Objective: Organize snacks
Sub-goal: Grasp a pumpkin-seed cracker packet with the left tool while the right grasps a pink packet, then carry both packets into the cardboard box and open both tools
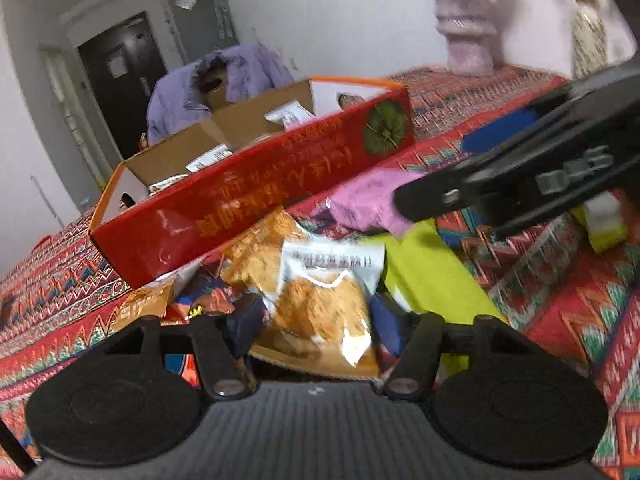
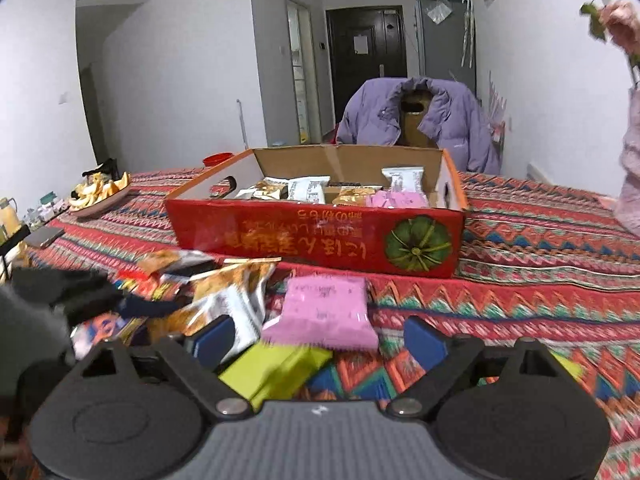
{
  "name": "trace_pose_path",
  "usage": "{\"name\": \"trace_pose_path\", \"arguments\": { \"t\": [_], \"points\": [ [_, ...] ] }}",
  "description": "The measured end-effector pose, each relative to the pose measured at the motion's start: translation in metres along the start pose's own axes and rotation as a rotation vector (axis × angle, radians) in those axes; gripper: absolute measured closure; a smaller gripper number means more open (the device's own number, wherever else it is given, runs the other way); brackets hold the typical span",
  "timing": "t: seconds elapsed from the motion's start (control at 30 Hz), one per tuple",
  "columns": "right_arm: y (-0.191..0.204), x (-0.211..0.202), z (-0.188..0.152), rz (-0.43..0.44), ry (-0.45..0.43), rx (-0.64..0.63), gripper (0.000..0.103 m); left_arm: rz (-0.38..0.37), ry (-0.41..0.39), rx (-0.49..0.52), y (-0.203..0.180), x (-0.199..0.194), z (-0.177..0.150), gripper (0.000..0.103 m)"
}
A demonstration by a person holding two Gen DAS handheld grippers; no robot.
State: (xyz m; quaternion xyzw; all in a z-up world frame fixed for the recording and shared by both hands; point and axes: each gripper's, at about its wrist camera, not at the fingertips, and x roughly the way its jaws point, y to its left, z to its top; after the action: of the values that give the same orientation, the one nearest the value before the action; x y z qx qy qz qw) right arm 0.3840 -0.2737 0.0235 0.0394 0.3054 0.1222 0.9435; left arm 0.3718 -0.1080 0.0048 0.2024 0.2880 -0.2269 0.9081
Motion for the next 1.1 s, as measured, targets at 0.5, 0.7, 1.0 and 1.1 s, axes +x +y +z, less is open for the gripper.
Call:
{"name": "trace_pose_path", "arguments": {
  "t": [0.5,0.7,1.0,1.1],
  "points": [
    [-0.004,0.036,0.008,0.019,0.024,0.087,0.043,-0.013,-0.035,-0.243,0.034,-0.027,0.007,0.062],
    [0.009,-0.026,0.004,0.013,-0.051,0.043,0.043,0.043,-0.125,-0.320,0.051,-0.082,0.008,0.062],
    [0.034,-0.123,-0.028,0.033,-0.133,0.049,0.043,0.093,-0.167,-0.395,0.041,-0.155,-0.025,0.062],
    [0.043,-0.142,-0.044,0.024,-0.139,0.038,0.043,0.098,-0.170,-0.406,0.033,-0.175,-0.039,0.061]
  ]
}}
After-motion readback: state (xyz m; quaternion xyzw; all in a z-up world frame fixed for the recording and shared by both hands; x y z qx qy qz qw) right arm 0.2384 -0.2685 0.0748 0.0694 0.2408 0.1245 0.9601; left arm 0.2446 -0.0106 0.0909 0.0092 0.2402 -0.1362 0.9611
